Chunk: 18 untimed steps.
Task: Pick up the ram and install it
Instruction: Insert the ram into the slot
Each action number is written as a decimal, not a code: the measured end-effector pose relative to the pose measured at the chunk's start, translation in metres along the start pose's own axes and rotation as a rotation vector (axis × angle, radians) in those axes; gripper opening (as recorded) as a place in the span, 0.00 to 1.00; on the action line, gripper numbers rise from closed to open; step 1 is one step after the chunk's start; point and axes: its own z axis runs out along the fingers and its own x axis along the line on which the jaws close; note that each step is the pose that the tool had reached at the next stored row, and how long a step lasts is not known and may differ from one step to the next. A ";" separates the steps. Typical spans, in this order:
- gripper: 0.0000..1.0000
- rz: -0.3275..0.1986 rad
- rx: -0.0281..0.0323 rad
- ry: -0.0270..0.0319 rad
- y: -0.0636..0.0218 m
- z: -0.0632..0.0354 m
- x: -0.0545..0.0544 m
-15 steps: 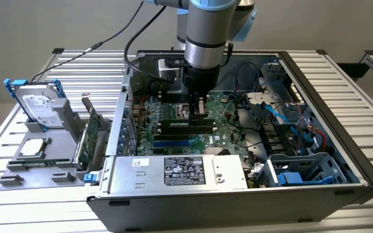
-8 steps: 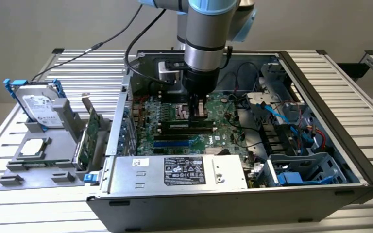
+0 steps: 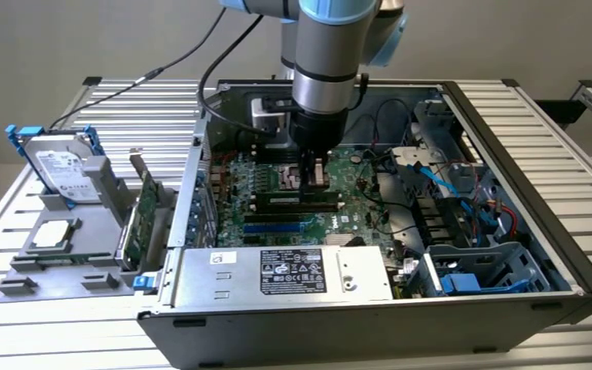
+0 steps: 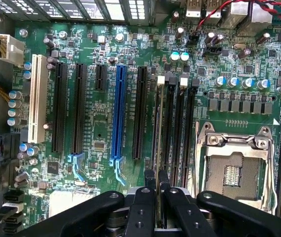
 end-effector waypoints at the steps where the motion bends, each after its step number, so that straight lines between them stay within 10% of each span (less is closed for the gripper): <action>1: 0.14 0.000 0.0000 -0.0001 0.0001 0.0005 0.000; 18: 0.14 0.000 -0.0001 0.0004 0.0001 0.0029 0.000</action>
